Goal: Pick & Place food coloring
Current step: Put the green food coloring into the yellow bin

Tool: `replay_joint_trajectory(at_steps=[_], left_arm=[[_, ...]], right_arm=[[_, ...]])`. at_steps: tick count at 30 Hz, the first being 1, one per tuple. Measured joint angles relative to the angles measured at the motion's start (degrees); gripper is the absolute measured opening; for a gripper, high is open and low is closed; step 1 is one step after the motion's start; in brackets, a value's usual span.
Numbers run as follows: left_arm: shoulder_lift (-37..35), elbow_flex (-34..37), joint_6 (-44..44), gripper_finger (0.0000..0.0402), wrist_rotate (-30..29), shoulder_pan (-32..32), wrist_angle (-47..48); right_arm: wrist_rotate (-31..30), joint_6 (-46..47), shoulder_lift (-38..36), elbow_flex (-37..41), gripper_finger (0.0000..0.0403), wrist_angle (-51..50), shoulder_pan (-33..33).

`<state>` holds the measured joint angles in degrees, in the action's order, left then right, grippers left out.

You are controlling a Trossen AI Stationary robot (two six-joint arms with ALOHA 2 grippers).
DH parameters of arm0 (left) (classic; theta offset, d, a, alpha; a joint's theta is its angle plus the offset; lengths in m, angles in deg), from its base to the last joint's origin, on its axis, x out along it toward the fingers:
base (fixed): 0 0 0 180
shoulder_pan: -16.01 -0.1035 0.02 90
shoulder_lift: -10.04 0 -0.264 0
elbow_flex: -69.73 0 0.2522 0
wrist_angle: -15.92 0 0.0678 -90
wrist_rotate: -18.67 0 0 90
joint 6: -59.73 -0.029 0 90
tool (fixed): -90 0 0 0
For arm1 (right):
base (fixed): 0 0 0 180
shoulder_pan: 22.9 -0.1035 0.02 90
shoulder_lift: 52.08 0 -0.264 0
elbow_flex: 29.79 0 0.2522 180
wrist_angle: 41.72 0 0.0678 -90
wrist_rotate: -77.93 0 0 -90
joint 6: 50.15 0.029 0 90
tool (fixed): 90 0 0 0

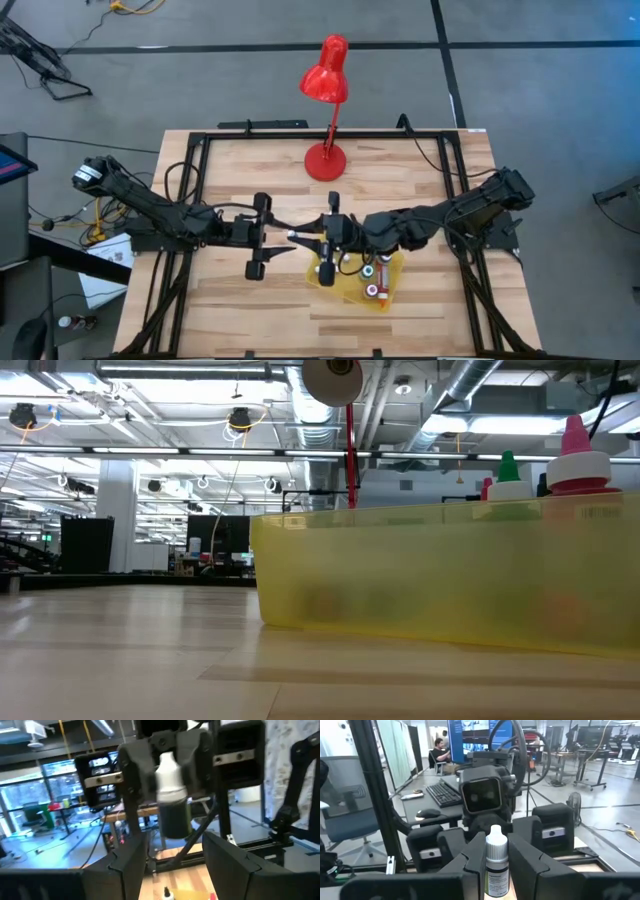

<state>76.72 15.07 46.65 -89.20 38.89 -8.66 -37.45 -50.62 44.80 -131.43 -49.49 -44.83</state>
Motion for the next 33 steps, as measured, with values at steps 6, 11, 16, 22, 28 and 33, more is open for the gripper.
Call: replay_joint_trajectory(at_steps=[6,11,16,22,28,33], left_arm=[[0.0,0.0,0.0,0.0185,3.2,0.0,-2.1],[0.0,0.0,-0.9,0.0185,3.5,-0.1,-2.8],[0.0,0.0,0.4,0.0185,2.5,-1.3,-3.3],[0.0,0.0,3.2,0.015,2.7,-2.7,-3.8],[0.0,0.0,4.3,0.0076,2.9,-3.0,-3.8],[0.0,0.0,4.7,0.0039,5.1,-3.1,-3.6]], right_arm=[[0.3,0.0,0.0,0.0,0.0056,0.1,0.7],[0.2,0.0,0.0,0.0,0.0056,0.1,0.7],[0.1,0.0,0.0,0.0,0.0056,0.1,0.7],[0.0,0.0,0.0,0.0,0.0056,0.1,0.7],[-0.3,-0.2,0.0,0.0,0.0056,0.0,0.8],[0.0,0.0,0.0,0.0,0.0057,-0.3,0.7]])
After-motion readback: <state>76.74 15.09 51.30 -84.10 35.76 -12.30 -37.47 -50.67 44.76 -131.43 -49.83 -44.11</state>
